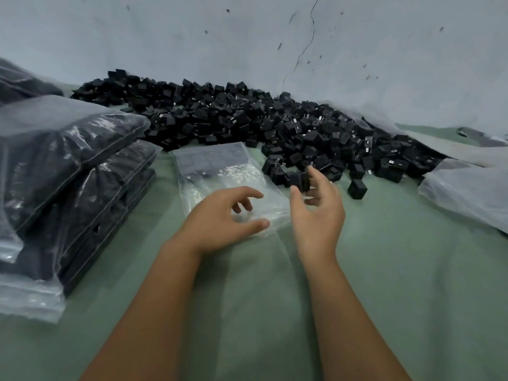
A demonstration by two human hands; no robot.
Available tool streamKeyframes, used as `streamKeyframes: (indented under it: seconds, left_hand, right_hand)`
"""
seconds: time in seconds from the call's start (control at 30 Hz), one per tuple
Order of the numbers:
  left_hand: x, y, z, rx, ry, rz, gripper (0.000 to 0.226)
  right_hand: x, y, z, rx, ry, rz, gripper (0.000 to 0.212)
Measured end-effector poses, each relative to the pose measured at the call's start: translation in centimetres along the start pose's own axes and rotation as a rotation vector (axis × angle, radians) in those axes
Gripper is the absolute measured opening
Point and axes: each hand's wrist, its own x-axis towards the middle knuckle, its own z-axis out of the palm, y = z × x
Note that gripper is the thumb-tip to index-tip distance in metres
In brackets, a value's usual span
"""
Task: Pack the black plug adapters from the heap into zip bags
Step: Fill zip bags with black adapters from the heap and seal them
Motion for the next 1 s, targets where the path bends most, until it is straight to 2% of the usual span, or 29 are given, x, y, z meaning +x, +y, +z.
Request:
streamKeyframes:
  seconds: [0.07,0.13,0.23,0.37,0.47,0.57,0.67,0.83,1.0]
  left_hand:
    - [0.0,0.0,0.1,0.001,-0.087,-0.023,0.033]
    - [0.1,-0.2,0.0,-0.116,-0.017,-0.081,0.012]
    - [0.3,-0.7,-0.8,-0.319,0.084,-0.175,0.01]
    - [0.3,-1.2,-1.8,-0.487,0.202,-0.178,0.012]
    - [0.5,-1.3,-1.7,-0.509,0.258,-0.188,0.014]
    - [0.7,-1.6,-1.8,-0.529,0.274,-0.193,0.007]
    - [0.8,-1.7,-1.7,-0.542,0.303,-0.208,0.008]
    - [0.9,-1.7,-1.6,-0.565,0.316,-0.225,0.009]
    - [0.9,-1.6,-1.6,-0.59,0.317,-0.195,0.009]
  right_hand:
    - [-0.9,-0.8,0.9,-0.003,-0.035,-0.095,0.047]
    - [-1.8,-1.5,1.5,0.004,-0.124,-0.202,0.046]
    - [-2.9,-2.2,1.8,0.009,-0.314,-0.372,0.043]
    - [-3.5,-2.4,2.2,-0.175,-0.545,-0.465,0.046]
    - [-3.5,-2.0,2.7,-0.321,-0.56,-0.499,0.052]
    - [-3.1,-1.5,2.8,-0.344,-0.531,-0.474,0.058]
    - [-3.1,-1.3,2.8,-0.382,-0.59,-0.423,0.06]
    - [-3.1,-1.4,2.8,-0.396,-0.629,-0.379,0.042]
    - [-3.0,-1.7,3.0,-0.46,-0.575,-0.441,0.03]
